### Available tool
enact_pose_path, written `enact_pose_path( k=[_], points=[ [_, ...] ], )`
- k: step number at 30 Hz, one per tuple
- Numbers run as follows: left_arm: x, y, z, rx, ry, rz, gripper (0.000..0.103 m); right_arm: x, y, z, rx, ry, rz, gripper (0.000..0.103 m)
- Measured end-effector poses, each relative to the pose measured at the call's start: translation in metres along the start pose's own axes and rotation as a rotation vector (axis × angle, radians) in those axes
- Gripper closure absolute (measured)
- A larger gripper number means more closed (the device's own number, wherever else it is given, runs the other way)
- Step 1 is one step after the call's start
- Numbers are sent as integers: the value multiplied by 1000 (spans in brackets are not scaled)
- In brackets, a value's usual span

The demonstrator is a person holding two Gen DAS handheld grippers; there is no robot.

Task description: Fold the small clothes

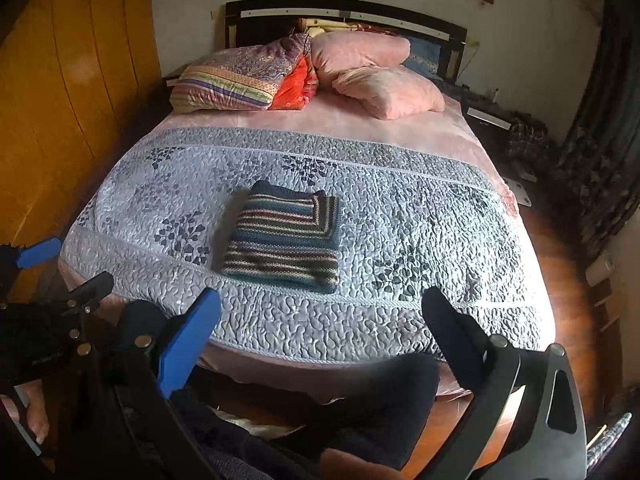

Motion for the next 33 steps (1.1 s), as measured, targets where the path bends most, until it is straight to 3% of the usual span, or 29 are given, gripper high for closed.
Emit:
enact_pose_path(
  k=[33],
  points=[
    [-5, -8, 0, 24, 22, 0, 9, -1, -7, 5, -6, -15, -10, 3]
  ],
)
Point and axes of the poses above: each gripper's, at about its wrist camera, not at the fingertips, and y roughly against the way its jaws point, z to its left, x to its underside, the point moved 7 cm from there along -y, roughly the way its jaws point, and after that the axes turned 2 degrees about z, right-handed, at the moved point
